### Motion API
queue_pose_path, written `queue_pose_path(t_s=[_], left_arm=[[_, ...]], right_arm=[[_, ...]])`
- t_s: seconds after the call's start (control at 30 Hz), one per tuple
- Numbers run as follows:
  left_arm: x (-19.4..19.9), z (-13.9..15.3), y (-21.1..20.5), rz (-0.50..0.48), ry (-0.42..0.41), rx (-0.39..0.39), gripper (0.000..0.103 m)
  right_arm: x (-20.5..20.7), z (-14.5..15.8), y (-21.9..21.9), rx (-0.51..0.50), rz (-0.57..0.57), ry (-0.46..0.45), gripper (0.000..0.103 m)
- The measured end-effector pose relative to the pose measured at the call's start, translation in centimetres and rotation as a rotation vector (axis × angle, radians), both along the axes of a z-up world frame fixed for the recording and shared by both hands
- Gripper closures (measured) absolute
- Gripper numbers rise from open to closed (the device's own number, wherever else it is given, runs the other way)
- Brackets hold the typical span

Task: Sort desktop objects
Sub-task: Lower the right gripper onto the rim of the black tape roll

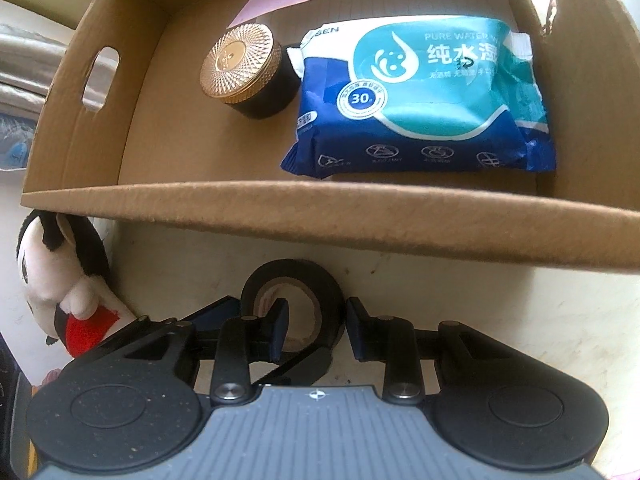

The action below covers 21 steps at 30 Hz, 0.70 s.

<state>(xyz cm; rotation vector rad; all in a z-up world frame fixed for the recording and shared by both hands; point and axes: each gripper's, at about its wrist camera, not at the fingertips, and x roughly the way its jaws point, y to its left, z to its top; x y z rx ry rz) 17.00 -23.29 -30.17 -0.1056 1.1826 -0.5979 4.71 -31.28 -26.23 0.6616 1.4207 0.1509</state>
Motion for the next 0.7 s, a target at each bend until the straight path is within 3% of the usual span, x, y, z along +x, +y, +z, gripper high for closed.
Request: queue_pose_path(t_s=[0.4, 0.53, 0.7], left_arm=[[-1.8, 0.6, 1.5, -0.019, -0.016, 0.012, 0.028], [-2.6, 0.9, 2.4, -0.031, -0.023, 0.037, 0.031], [-3.6, 1.0, 2.8, -0.059, -0.054, 0.091, 0.032]], right_arm=[[-0.3, 0.2, 1.8, 0.003, 0.016, 0.035, 0.069], [-0.6, 0.2, 2.8, 0.024, 0.031, 0.056, 0.069], [-0.3, 0.6, 3.9, -0.034, 0.064, 0.015, 0.069]])
